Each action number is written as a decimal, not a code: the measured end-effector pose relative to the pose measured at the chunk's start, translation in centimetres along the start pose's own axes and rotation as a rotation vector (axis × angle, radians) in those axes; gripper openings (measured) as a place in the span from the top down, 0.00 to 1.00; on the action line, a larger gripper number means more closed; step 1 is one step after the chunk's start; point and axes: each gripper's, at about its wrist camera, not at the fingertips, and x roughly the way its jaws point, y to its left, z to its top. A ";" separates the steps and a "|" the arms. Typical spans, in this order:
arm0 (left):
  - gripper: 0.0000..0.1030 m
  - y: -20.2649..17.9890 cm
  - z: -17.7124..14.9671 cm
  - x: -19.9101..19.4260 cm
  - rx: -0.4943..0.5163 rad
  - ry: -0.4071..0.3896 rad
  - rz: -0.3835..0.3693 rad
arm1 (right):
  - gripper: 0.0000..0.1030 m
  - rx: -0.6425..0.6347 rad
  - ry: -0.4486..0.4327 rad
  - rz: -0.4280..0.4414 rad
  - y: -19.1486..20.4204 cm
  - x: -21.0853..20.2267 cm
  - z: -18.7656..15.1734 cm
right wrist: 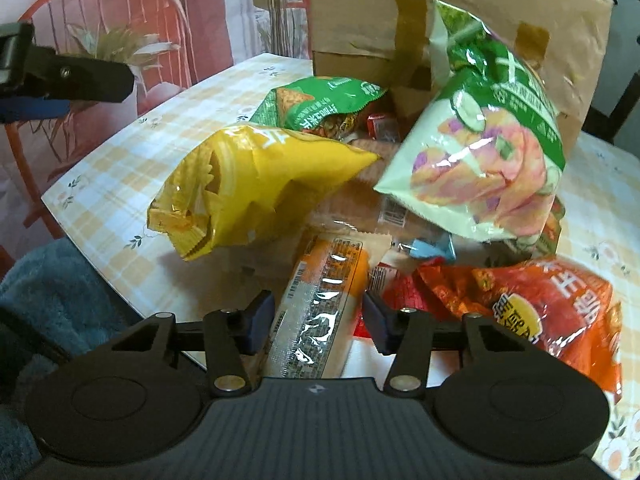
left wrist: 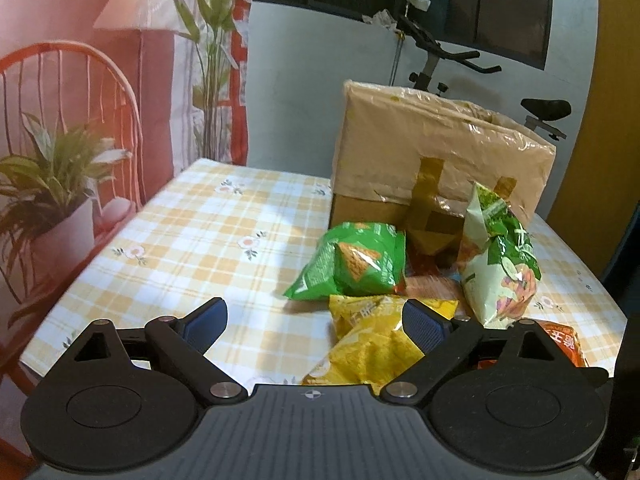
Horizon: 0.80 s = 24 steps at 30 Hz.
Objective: Organize snacks
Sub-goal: 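Grasp the yellow chip bag with the left tool while the right tool grasps a wrapped biscuit bar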
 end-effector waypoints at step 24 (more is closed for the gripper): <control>0.08 -2.7 -1.3 8.0 0.015 0.173 -0.187 | 0.58 0.070 -0.087 0.018 -2.6 -1.0 -1.3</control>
